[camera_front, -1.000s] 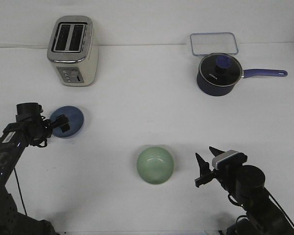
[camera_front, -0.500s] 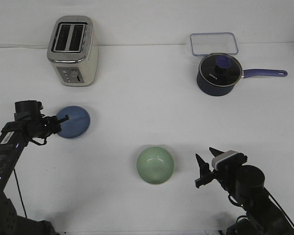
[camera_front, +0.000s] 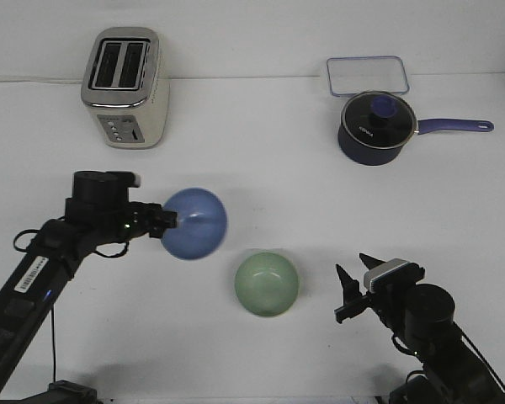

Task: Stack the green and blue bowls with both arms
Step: 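Lift the blue bowl with the left gripper and carry it over the green bowl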

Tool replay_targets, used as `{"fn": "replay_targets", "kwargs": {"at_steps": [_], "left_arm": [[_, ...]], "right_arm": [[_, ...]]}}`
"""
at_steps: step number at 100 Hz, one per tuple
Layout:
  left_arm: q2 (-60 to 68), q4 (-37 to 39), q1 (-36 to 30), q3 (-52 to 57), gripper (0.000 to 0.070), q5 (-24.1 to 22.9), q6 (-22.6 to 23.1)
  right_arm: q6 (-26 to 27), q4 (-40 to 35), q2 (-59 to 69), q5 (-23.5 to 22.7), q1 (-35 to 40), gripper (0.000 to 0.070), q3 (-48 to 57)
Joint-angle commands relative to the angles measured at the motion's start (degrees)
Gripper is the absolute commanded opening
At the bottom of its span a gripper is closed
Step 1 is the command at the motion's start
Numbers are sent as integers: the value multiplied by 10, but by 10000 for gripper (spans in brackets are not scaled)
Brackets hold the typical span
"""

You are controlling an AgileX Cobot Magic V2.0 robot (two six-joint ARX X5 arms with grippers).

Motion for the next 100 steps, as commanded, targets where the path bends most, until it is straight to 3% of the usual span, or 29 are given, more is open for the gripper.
{"fn": "replay_targets", "kwargs": {"at_steps": [1, 31, 72, 76, 88, 91, 100], "left_arm": [[12, 9, -49, 8, 13, 7, -11], [88, 42, -210, 8, 13, -22, -24], [153, 78, -260, 8, 23, -66, -19], [153, 82, -261, 8, 89, -63, -19], [151, 94, -262, 8, 474, -49, -19], [149, 94, -262, 8, 512, -49, -18], [139, 98, -253, 8, 503, -53, -15]], "right_arm": [[-7, 4, 2, 0, 3, 357, 3], [-7, 4, 2, 0, 3, 357, 3], [-7, 4, 2, 0, 3, 357, 3], [-7, 4, 2, 0, 3, 357, 3], [-7, 4, 2, 0, 3, 357, 3], [-7, 4, 2, 0, 3, 357, 3], [-7, 4, 2, 2, 3, 357, 3]]}}
